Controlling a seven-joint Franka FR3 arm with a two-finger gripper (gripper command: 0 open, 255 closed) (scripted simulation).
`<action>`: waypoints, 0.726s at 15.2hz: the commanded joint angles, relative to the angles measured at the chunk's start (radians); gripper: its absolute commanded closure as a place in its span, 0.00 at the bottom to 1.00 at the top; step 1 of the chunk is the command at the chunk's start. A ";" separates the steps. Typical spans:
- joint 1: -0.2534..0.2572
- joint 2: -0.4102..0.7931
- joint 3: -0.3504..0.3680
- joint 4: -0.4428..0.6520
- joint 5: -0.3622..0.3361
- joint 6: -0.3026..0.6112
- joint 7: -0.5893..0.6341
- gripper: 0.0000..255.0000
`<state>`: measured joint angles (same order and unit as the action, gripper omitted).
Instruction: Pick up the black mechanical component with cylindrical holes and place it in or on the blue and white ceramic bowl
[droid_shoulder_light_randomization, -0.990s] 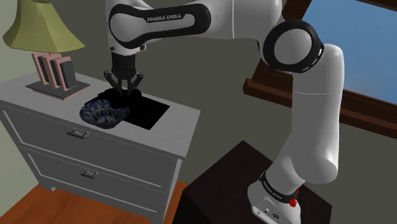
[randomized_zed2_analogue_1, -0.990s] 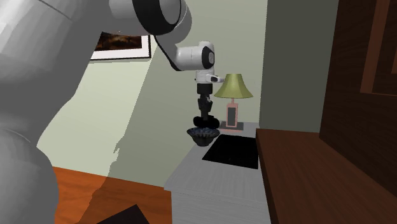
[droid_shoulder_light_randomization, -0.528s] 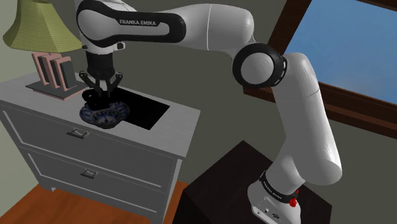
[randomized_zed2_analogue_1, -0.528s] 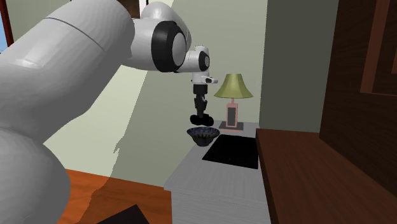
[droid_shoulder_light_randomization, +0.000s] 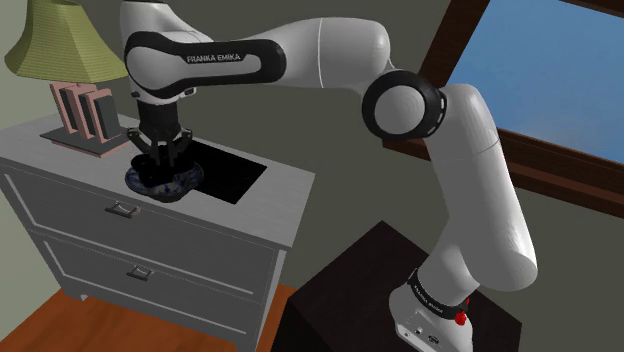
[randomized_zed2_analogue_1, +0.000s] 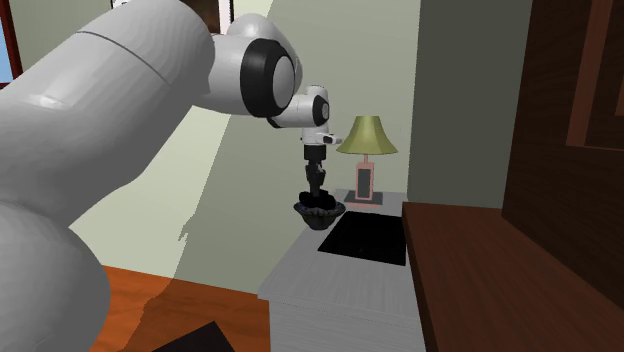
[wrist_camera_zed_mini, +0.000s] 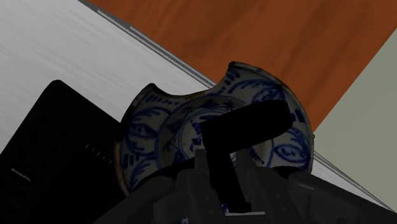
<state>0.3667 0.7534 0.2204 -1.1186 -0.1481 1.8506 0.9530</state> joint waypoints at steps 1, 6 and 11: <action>0.000 0.008 -0.001 -0.013 -0.002 0.021 0.002 1.00; -0.001 0.017 -0.002 -0.038 -0.004 0.055 0.003 1.00; -0.001 0.017 -0.002 -0.037 -0.004 0.055 0.003 1.00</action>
<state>0.3641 0.7643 0.2185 -1.1521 -0.1522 1.9044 0.9556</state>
